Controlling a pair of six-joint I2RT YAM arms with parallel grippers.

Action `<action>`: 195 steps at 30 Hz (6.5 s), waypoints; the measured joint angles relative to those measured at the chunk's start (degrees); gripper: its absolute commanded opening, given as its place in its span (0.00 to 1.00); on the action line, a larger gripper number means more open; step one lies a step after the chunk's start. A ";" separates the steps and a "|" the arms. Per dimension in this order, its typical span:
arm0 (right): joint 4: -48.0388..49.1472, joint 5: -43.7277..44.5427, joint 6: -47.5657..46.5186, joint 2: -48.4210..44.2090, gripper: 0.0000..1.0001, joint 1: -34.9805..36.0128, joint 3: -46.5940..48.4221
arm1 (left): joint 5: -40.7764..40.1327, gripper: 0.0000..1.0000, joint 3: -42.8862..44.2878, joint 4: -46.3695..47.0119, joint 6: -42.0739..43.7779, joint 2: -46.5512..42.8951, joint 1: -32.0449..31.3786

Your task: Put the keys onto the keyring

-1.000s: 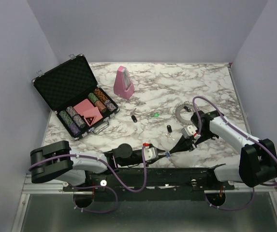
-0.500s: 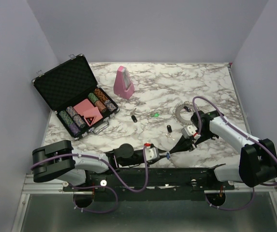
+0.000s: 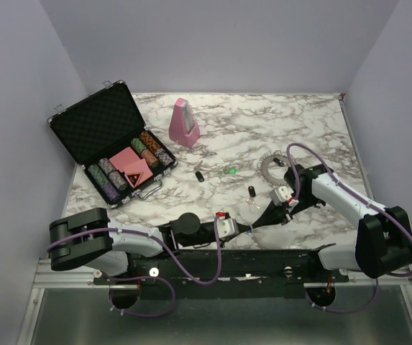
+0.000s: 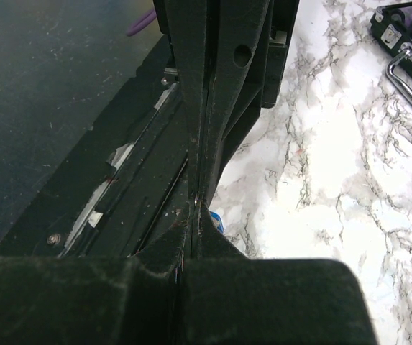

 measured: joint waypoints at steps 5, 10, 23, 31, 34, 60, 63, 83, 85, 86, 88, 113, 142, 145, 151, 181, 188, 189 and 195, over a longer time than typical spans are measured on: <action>0.00 0.00 0.00 0.00 0.11 0.00 0.00 | 0.00 0.00 0.00 -0.02 -0.24 0.00 0.00; 0.61 -0.04 0.44 0.00 0.38 0.00 -0.09 | -0.09 0.00 1.88 -5.55 -1.49 -1.03 0.00; 5.31 3.85 15.47 -1.42 0.50 0.00 3.85 | -3.39 0.00 17.05 -45.94 -2.36 -9.33 0.00; 8.39 4.11 20.76 -2.60 0.47 0.13 4.09 | -5.05 0.00 28.26 -64.92 -1.20 -6.14 0.00; 10.25 4.09 23.17 -2.82 0.45 0.61 4.09 | -5.42 0.00 30.84 -68.48 -1.20 -4.68 0.00; 20.17 3.48 36.09 -2.78 0.32 4.57 2.43 | -8.26 0.00 36.00 -73.88 -2.58 -1.60 0.00; 20.85 3.45 36.61 -2.64 0.29 5.07 2.10 | -8.28 0.00 36.00 -73.66 -2.58 -1.60 0.02; 21.64 3.78 35.34 -2.01 0.00 5.79 2.01 | -9.53 0.41 33.35 -70.07 -5.64 -2.34 0.07; 21.24 3.74 34.38 -2.01 0.00 6.01 2.14 | -9.66 0.56 30.47 -66.40 -6.43 -4.72 0.04; 20.50 3.74 33.38 -2.01 0.00 6.01 2.16 | -9.92 0.60 28.37 -64.32 -6.75 -5.95 0.07; 18.21 3.69 29.88 -1.99 0.00 6.05 2.16 | -10.38 0.65 18.12 -56.92 -7.74 -14.19 0.22; 0.04 0.04 0.42 3.26 0.00 5.53 1.90 | -2.43 0.38 -7.80 2.10 -1.09 -12.04 0.76; -0.26 -1.92 0.15 3.30 0.00 3.69 1.90 | 1.90 0.32 -4.09 3.85 -1.95 -4.81 0.35; -0.26 -1.95 0.15 3.30 0.00 3.69 1.90 | 1.90 0.32 -3.96 3.82 -2.16 -4.50 0.35; -0.28 -1.97 0.02 3.15 0.00 3.69 1.90 | 1.90 0.27 -3.96 3.78 -2.47 -3.72 0.15; 2.84 -0.76 7.50 1.79 0.30 3.34 2.05 | -1.79 0.00 6.93 -26.91 -4.70 -10.29 0.11; 6.29 0.13 13.20 0.94 0.31 3.34 2.16 | -2.49 0.00 13.60 -43.47 -4.66 -11.58 0.55; 6.75 0.20 13.88 0.85 0.31 3.34 2.16 | -2.47 0.00 14.88 -45.79 -4.66 -11.41 0.72; 9.20 0.26 16.68 0.55 0.31 3.34 2.16 | -2.45 0.00 20.96 -53.77 -4.70 -8.85 1.16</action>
